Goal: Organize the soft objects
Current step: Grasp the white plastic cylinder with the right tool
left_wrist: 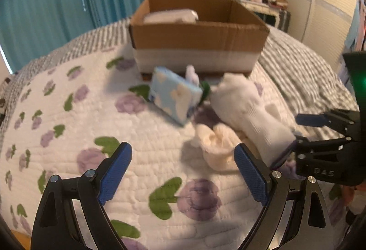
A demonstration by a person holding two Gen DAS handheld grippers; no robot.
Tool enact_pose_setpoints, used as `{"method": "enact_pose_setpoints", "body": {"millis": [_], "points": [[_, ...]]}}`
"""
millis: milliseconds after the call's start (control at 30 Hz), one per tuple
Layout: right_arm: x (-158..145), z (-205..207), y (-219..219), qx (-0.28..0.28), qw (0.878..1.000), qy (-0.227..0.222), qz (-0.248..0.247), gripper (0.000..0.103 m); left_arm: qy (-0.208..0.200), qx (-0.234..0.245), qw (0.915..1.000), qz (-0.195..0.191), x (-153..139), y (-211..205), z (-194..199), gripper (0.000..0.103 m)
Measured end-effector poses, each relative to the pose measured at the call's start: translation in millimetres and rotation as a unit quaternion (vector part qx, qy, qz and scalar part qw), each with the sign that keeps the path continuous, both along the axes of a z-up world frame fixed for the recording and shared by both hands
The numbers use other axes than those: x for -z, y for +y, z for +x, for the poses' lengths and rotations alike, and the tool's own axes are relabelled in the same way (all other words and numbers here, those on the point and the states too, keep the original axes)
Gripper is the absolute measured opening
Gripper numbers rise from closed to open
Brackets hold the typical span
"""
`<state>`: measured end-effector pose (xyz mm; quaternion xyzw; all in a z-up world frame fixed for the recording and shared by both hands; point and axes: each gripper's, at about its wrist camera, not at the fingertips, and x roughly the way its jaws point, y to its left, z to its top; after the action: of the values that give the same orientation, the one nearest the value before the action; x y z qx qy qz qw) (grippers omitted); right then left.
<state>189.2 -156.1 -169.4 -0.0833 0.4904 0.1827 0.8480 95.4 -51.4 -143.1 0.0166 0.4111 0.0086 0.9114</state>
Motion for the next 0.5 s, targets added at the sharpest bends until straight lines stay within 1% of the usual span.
{"method": "enact_pose_setpoints", "body": {"millis": [67, 100, 133, 200, 333, 500], "points": [[8, 3, 3, -0.004, 1.000, 0.009, 0.002, 0.052, 0.008, 0.015, 0.9999, -0.002, 4, -4, 3, 0.092], [11, 5, 4, -0.003, 1.000, 0.014, 0.003, 0.042, 0.011, 0.020, 0.9997, -0.004, 6, -5, 3, 0.092], [13, 7, 5, -0.001, 1.000, 0.018, 0.005, 0.030, 0.015, 0.029, 0.9994, -0.009, 8, -6, 4, 0.092], [11, 7, 1, 0.004, 1.000, 0.014, 0.017, 0.029, 0.031, 0.043, 0.9985, -0.013, 15, -9, 7, 0.092], [1, 8, -10, 0.017, 1.000, 0.004, 0.021, 0.029, 0.042, 0.062, 0.9971, -0.014, 20, -14, 7, 0.091], [-9, 7, -23, 0.036, 0.999, 0.000, 0.030, 0.029, 0.068, 0.073, 0.9950, -0.002, 25, -17, 23, 0.090]]}}
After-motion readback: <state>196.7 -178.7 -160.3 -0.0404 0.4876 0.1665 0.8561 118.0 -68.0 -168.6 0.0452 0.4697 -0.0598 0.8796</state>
